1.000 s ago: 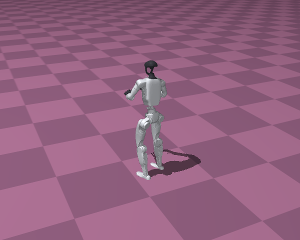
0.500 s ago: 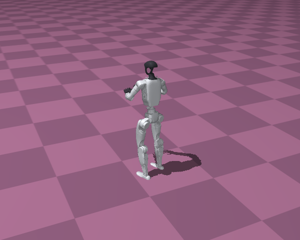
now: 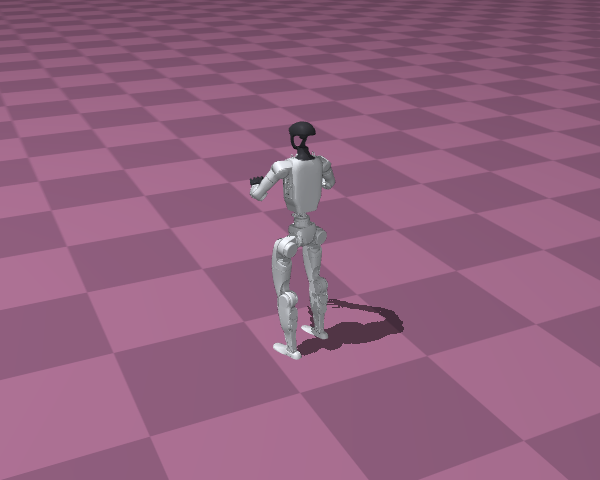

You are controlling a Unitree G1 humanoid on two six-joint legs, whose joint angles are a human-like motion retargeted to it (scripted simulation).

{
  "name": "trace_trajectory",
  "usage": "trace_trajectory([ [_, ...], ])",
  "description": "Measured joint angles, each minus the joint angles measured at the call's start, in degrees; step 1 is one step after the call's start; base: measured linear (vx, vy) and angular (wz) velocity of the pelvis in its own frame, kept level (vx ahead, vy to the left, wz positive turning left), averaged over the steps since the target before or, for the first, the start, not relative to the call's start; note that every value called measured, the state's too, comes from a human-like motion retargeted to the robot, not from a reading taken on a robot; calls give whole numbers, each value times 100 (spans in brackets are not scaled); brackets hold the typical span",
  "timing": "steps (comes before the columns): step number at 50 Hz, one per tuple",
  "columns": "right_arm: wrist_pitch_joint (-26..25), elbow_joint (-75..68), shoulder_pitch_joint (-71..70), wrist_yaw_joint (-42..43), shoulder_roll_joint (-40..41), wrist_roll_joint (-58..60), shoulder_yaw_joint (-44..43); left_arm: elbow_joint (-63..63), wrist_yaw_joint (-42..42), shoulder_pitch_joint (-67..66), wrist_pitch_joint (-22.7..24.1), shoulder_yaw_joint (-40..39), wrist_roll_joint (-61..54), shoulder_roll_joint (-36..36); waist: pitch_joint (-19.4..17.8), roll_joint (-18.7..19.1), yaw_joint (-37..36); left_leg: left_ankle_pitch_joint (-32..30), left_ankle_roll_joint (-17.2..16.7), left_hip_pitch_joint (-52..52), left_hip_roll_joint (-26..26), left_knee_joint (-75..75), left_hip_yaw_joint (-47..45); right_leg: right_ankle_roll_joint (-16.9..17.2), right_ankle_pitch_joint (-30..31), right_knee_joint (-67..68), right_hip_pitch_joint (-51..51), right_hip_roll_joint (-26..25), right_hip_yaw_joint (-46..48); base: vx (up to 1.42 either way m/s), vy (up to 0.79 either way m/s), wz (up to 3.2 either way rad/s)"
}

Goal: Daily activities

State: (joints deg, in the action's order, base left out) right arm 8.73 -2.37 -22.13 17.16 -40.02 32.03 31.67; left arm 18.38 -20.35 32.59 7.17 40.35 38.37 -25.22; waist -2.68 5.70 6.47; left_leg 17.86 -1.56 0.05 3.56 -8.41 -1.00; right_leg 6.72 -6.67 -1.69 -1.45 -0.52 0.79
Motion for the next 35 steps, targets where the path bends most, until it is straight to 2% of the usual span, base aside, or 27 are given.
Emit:
trace_trajectory([
  [15, -67, -50, 39, -193, -43, 91, 19, -4, 125, -31, -40, -31, -67, 57, -32, -58, -37, -88, 12, 148, -4, 135, 19, -36, -60, 94, -54, 3, 16, 0, 0, 0],
  [35, -108, 40, 133, -22, -96, 203, -153, -98, -38, -139, -131, -250, -5, 139, -116, -78, -111, 60, -8, 31, 46, -185, 119, -88, -162, 219, -63, -47, 103, 0, 0, 0],
])
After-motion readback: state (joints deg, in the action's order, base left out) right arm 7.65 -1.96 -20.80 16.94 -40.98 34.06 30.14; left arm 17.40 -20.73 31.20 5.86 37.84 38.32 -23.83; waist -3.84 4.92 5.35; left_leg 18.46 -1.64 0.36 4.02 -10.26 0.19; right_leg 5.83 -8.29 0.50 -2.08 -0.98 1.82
